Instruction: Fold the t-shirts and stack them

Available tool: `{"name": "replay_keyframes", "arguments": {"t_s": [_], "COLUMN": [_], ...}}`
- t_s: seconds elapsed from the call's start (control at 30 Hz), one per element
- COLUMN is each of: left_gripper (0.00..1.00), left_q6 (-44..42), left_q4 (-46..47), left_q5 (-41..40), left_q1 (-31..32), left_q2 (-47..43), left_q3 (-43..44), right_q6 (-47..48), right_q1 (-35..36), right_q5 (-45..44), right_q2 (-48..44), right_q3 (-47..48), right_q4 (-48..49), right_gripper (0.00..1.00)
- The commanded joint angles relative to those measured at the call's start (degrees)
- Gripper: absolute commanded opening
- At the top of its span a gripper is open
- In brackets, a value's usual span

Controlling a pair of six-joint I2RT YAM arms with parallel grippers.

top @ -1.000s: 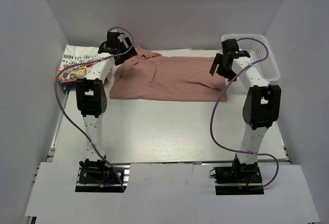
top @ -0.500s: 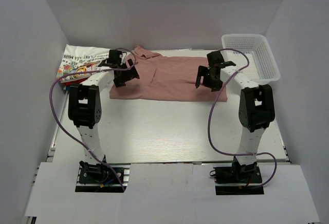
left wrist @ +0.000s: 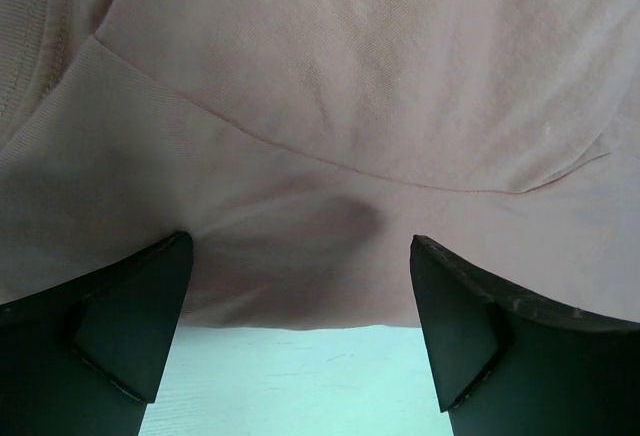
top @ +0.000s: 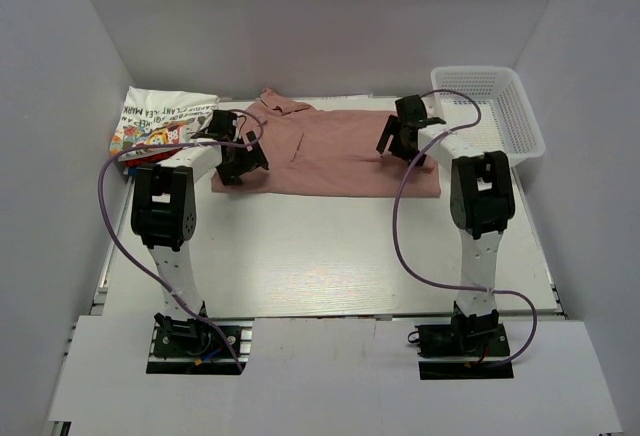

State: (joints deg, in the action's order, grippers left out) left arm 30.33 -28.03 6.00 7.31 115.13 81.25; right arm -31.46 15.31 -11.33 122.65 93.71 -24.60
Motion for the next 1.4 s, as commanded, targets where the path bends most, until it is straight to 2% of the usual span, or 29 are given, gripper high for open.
{"name": "replay_keyframes", "arguments": {"t_s": [0.0, 0.13, 0.2, 0.27, 0.4, 0.43, 0.57, 0.67, 0.9, 1.03, 1.17, 1.27, 1.37], "left_gripper": [1.0, 1.0, 1.0, 1.0, 1.0, 1.0, 1.0, 1.0, 1.0, 1.0, 1.0, 1.0, 1.0], "left_q6": [-0.97, -1.58, -1.59, -1.59, -2.64, -2.64, -2.64, -2.12, 2.71, 5.7, 7.91, 8.61, 7.47], "left_q4": [-1.94, -3.17, -3.87, -3.87, -1.51, -0.89, -2.73, -2.74, -3.43, -5.97, -15.79, -17.76, -16.36], "left_q5": [-3.45, -5.29, -5.3, -5.3, -2.75, -2.75, -2.75, -2.75, -2.13, -0.99, 1.11, 2.34, 1.65], "left_q1": [-0.54, -0.54, -0.54, -0.54, -0.54, -0.54, -0.54, 0.07, 0.07, 0.59, 0.6, 1.13, 1.65], "left_q2": [-1.93, -1.93, -1.93, -3.33, -5.17, -5.18, -5.18, -7.54, -13.34, -20.2, -28.28, -38.38, -43.41], "left_q3": [-0.22, -0.83, -0.31, 0.4, 0.4, 0.4, -0.21, -5.12, -16.72, -25.08, -32.19, -32.91, -27.92], "right_q6": [-2.2, 2.53, 4.65, 7.2, 9.22, 9.14, 8.18, 6.08, 3.96, 2.46, 1.49, 2.37, 4.12], "right_q1": [-1.68, -2.39, -2.04, -1.43, 0.07, 0.42, 1.3, 1.65, 1.74, 1.56, 2.35, 2.88, 2.71], "right_q5": [-9.4, -7.22, -4.93, -3.27, -0.54, -0.71, -1.15, -0.18, 3.51, 4.82, 5.97, 5.71, 4.14], "right_q2": [1.88, 8.55, 9.01, 7.09, -2.65, -4.94, -9.26, -11.55, -13.05, -18.31, -27.61, -32.37, -34.76], "right_q3": [6.1, 15.08, 18.87, 18.36, 6.15, 0.65, -7.46, -14.04, -20.76, -29.8, -40.52, -47.03, -45.39], "right_q4": [7.54, 8.87, 6.85, 4.66, 10.95, 11.32, 10.8, 10.45, 4.92, 2.89, 1.31, -0.96, -2.11], "right_gripper": [0.9, 0.9, 0.9, 0.9, 0.9, 0.9, 0.9, 0.9, 0.9, 0.9, 0.9, 0.9, 0.9]}}
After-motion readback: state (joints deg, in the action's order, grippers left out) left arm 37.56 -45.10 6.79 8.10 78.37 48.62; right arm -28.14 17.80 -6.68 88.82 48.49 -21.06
